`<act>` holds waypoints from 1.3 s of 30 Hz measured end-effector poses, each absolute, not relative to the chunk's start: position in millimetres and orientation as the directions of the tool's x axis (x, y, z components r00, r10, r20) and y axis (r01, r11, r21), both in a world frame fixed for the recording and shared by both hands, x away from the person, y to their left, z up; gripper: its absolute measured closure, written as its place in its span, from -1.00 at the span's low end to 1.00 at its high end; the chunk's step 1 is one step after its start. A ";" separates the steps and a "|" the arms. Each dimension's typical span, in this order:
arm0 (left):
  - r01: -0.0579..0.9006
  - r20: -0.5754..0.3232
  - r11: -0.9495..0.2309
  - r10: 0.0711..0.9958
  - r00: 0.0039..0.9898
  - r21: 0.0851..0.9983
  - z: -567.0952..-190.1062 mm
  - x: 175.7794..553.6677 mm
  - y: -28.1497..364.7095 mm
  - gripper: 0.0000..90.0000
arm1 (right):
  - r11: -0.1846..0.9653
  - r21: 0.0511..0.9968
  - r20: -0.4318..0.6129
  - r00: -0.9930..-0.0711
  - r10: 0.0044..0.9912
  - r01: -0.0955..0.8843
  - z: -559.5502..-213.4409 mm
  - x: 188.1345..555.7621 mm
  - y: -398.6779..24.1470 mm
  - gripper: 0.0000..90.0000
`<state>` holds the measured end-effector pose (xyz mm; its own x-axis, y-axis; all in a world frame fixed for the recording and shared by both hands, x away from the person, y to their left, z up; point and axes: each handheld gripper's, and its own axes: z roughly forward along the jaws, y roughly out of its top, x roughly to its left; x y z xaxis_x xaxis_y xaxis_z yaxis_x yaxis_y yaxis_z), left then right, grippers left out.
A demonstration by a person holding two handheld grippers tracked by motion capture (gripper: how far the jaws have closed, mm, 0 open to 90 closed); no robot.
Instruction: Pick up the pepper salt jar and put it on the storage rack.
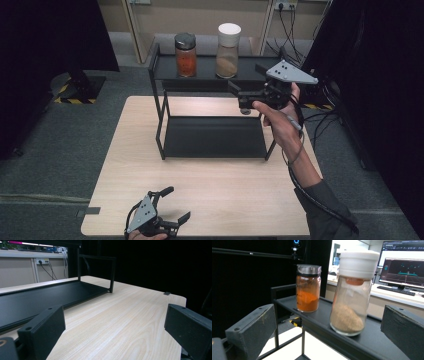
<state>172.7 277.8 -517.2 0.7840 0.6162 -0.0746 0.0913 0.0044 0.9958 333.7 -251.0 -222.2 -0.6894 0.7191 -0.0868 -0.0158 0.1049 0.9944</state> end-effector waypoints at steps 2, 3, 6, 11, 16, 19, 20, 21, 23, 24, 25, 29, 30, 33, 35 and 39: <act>0.092 -0.075 0.004 0.617 0.784 0.996 -517.3 172.9 277.8 -0.94 | 0.105 0.994 -0.084 -0.695 0.714 -0.013 -226.0 331.5 -253.4 -0.99; 0.093 -0.074 0.002 0.617 0.783 0.996 -517.1 172.9 278.0 -0.94 | 0.107 0.994 -0.087 -0.698 0.711 -0.014 -227.8 330.2 -254.8 -0.99; 0.092 -0.075 0.004 0.617 0.783 0.996 -517.4 172.8 277.9 -0.94 | 0.115 0.993 -0.091 -0.709 0.699 -0.015 -233.5 324.7 -258.8 -0.99; 0.093 -0.074 0.001 0.618 0.783 0.996 -517.1 172.9 277.8 -0.94 | 0.127 0.992 -0.101 -0.722 0.685 -0.018 -240.2 313.9 -265.8 -0.99; 0.096 -0.075 0.000 0.619 0.782 0.995 -517.1 173.1 277.8 -0.94 | 0.128 0.991 -0.108 -0.733 0.671 -0.029 -248.4 302.9 -270.9 -0.99; 0.094 -0.074 0.000 0.620 0.781 0.996 -517.0 173.1 278.0 -0.94 | 0.126 0.992 -0.105 -0.742 0.662 -0.028 -254.1 298.2 -273.1 -0.99; 0.093 -0.072 -0.001 0.620 0.781 0.996 -517.0 173.1 278.0 -0.94 | 0.118 0.993 -0.098 -0.748 0.657 -0.026 -258.1 295.4 -275.1 -0.99; 0.092 -0.072 0.000 0.620 0.781 0.996 -517.0 173.0 278.0 -0.94 | 0.118 0.993 -0.098 -0.748 0.657 -0.026 -258.1 295.4 -275.1 -0.99; 0.093 -0.073 0.000 0.620 0.781 0.996 -517.1 173.1 278.1 -0.94 | 0.101 0.995 -0.085 -0.752 0.654 -0.025 -263.6 291.5 -277.5 -0.99; 0.093 -0.073 0.000 0.620 0.781 0.996 -517.1 173.1 278.2 -0.94 | 0.093 0.995 -0.081 -0.754 0.652 -0.027 -267.1 288.5 -278.7 -0.99; 0.092 -0.073 0.000 0.620 0.781 0.996 -517.0 173.1 278.2 -0.94 | 0.092 0.995 -0.087 -0.754 0.651 -0.035 -271.1 284.3 -280.0 -0.99; 0.092 -0.072 0.000 0.620 0.781 0.996 -517.0 173.0 278.1 -0.94 | 0.088 0.996 -0.081 -0.760 0.645 -0.031 -279.0 277.9 -283.0 -0.99; 0.092 -0.072 0.000 0.620 0.781 0.996 -517.0 173.0 278.1 -0.94 | 0.088 0.996 -0.081 -0.760 0.645 -0.031 -279.0 277.9 -283.0 -0.99; 0.092 -0.073 0.002 0.621 0.781 0.996 -517.1 172.9 278.1 -0.94 | 0.089 0.996 -0.081 -0.759 0.645 -0.030 -286.6 272.5 -285.0 -0.99; 0.093 -0.073 0.001 0.621 0.780 0.996 -517.1 172.9 278.1 -0.94 | 0.085 0.996 -0.074 -0.761 0.644 -0.025 -291.5 269.9 -286.4 -0.99; 0.092 -0.071 -0.001 0.621 0.781 0.996 -517.0 172.9 278.0 -0.94 | 0.089 0.996 -0.076 -0.759 0.647 -0.024 -301.4 263.4 -288.5 -0.99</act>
<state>172.9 278.0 -517.0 0.7805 0.6210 -0.0712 0.0915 -0.0009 0.9958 263.4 -288.5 -301.4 -0.7591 0.6465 -0.0762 -0.0239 0.0893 0.9957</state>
